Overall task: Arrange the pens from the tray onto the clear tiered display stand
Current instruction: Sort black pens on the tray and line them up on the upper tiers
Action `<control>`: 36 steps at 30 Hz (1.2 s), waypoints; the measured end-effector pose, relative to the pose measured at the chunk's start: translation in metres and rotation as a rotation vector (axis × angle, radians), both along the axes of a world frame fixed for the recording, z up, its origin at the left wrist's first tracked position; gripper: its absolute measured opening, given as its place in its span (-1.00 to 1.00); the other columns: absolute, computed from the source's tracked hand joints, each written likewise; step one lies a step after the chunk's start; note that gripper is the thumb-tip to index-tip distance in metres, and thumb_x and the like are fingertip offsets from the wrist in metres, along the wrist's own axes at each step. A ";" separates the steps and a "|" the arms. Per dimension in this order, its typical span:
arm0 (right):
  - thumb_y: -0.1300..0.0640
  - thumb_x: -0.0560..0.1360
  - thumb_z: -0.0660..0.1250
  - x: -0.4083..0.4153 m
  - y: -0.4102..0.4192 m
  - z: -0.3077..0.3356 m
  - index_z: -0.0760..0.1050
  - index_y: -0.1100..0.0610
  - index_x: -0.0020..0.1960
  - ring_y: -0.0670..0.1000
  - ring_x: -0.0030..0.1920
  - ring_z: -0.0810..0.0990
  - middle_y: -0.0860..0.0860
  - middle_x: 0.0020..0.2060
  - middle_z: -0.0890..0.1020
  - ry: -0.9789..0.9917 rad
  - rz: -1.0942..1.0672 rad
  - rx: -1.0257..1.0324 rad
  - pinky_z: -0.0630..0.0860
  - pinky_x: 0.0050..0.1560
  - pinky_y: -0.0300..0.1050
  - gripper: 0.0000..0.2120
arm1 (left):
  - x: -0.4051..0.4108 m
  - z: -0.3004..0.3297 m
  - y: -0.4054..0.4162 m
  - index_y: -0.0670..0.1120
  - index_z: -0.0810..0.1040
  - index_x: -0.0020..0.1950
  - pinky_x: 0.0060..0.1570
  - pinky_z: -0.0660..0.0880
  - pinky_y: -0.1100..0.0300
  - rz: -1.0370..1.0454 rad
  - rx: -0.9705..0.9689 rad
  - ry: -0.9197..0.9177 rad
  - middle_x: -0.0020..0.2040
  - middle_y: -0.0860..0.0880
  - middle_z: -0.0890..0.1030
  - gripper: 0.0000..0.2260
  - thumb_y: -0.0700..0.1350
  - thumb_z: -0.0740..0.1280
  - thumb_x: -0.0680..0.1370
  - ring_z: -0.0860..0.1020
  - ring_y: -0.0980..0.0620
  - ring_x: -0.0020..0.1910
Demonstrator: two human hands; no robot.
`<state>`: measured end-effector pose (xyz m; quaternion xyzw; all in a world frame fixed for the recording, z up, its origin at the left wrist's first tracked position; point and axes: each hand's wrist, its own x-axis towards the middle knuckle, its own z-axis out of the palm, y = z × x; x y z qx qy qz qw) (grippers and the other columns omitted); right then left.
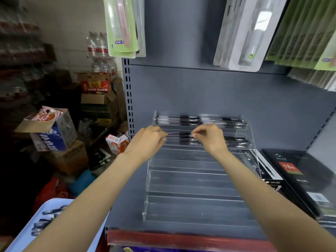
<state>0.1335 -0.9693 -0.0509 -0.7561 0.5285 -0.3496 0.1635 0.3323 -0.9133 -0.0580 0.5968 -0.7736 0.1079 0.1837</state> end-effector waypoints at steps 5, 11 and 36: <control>0.23 0.48 0.37 -0.003 -0.002 0.004 0.65 0.19 -0.04 -0.08 -0.13 0.52 0.06 -0.07 0.67 0.036 0.017 0.044 0.38 -0.03 -0.31 -0.90 | -0.005 0.002 0.000 -0.05 0.52 0.26 0.08 0.38 0.10 0.043 -0.012 -0.009 0.17 -0.03 0.55 -0.72 -0.07 0.11 0.63 0.49 -0.03 0.14; 0.23 0.49 0.36 -0.004 -0.001 0.005 0.63 0.18 0.00 -0.10 -0.12 0.51 0.07 -0.04 0.67 0.070 0.044 0.017 0.34 -0.06 -0.35 -0.88 | -0.011 0.005 0.003 -0.05 0.48 0.28 0.11 0.39 0.09 0.094 0.008 0.011 0.20 -0.06 0.54 -0.73 -0.09 0.14 0.62 0.48 -0.04 0.17; 0.20 0.58 0.21 0.182 0.233 -0.118 0.54 0.19 0.16 0.01 0.03 0.56 0.09 0.11 0.60 -0.011 0.632 0.418 0.41 -0.03 -0.25 -0.79 | 0.123 -0.130 0.266 -0.15 0.58 0.08 -0.15 0.41 0.17 0.663 0.077 0.709 -0.07 -0.11 0.64 -0.85 -0.15 0.28 0.57 0.58 -0.06 -0.09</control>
